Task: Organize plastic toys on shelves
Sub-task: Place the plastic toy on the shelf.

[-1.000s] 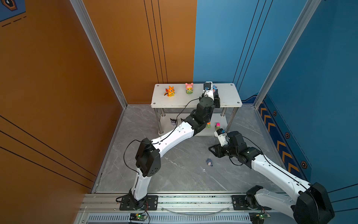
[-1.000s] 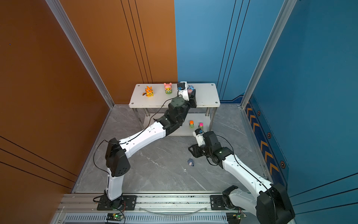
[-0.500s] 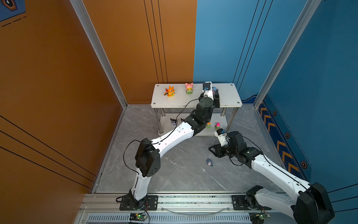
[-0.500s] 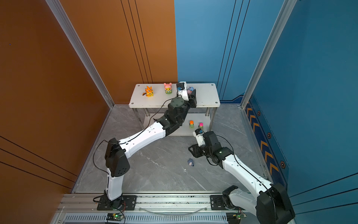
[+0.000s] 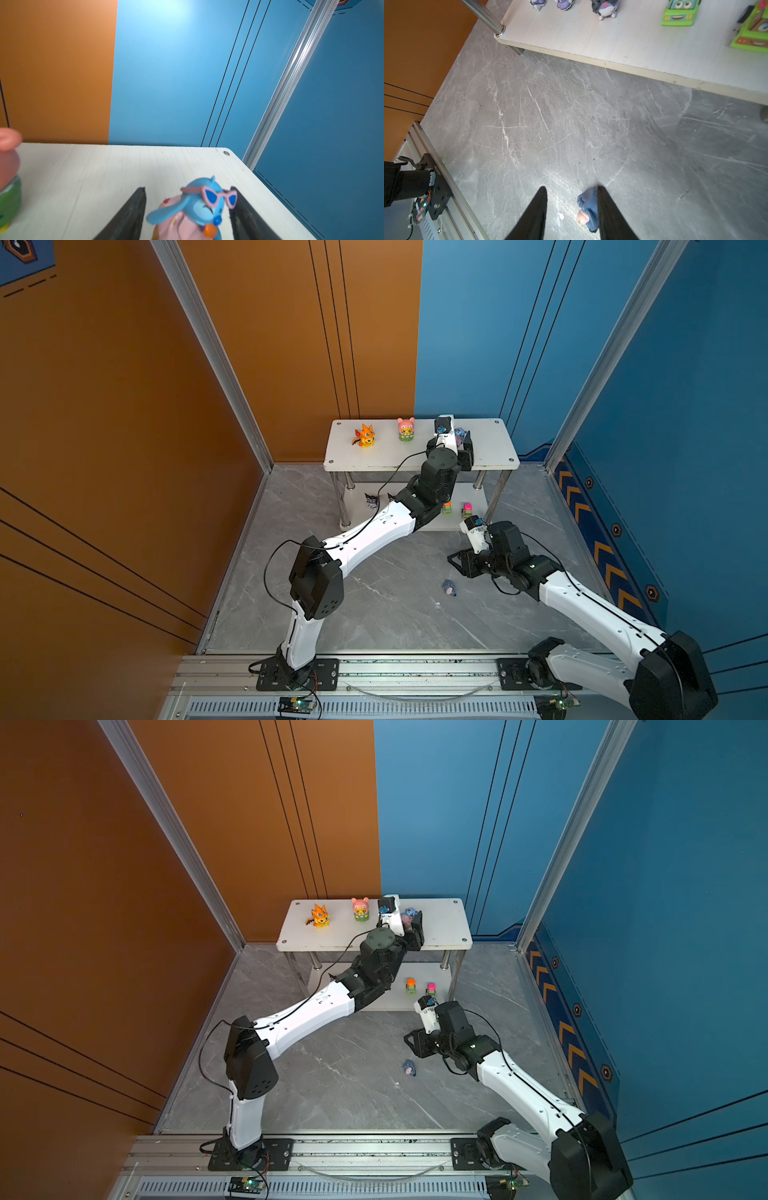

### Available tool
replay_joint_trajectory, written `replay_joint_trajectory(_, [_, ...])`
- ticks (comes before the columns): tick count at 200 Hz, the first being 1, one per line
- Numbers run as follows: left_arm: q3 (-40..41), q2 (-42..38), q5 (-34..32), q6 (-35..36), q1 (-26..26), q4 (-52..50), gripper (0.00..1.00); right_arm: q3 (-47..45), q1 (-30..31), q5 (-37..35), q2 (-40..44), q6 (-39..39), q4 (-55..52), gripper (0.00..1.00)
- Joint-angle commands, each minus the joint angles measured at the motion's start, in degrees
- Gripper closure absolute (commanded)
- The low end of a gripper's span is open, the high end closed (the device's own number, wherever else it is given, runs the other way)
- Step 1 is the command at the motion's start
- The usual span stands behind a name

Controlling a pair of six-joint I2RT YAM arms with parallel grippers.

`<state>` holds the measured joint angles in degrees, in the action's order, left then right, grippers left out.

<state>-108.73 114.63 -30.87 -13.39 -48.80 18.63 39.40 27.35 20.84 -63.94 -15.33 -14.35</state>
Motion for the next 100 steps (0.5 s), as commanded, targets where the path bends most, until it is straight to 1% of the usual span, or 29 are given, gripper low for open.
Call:
replay_joint_trajectory(1, [-0.4, -1.4, -0.7, -1.0, 0.3, -2.8, 0.33, -0.9, -0.3, 0.7, 0.0, -0.7, 1.0, 0.59])
replay_joint_trajectory(53, [-1.5, -1.0, -0.2, -1.0, 0.4, -3.4, 0.3, -0.9, -0.3, 0.8, -0.2, -0.7, 1.2, 0.59])
replay_joint_trajectory(100, [-2.1, -0.8, 1.4, -1.0, 0.6, -3.6, 0.17, -0.9, -0.3, 0.9, -0.4, -0.7, 1.3, 0.59])
